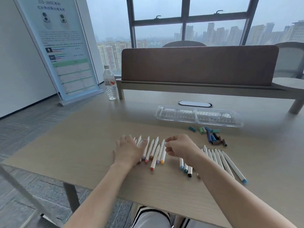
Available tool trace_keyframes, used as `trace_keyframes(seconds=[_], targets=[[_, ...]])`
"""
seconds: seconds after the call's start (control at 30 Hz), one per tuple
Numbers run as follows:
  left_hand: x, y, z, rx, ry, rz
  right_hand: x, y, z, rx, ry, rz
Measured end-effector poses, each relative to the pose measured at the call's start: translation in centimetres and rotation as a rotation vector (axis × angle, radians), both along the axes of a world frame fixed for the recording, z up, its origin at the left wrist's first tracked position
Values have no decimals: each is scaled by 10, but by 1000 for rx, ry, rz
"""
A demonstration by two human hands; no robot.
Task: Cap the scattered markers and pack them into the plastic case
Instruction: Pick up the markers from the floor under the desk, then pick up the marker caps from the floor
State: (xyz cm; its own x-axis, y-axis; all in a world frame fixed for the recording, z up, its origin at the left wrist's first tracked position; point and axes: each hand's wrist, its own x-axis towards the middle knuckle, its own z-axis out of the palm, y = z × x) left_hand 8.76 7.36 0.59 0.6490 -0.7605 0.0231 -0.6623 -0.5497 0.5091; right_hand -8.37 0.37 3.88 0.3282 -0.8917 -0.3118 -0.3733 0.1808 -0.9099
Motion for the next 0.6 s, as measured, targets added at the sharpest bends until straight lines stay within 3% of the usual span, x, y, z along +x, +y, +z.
trace_keyframes(seconds=[0.27,0.6], targets=[[4,38,35,-316,62,125,15,15,11,-232,-9,135],[49,193,41,-448,51,452,118,117,23,-367,-99,454]])
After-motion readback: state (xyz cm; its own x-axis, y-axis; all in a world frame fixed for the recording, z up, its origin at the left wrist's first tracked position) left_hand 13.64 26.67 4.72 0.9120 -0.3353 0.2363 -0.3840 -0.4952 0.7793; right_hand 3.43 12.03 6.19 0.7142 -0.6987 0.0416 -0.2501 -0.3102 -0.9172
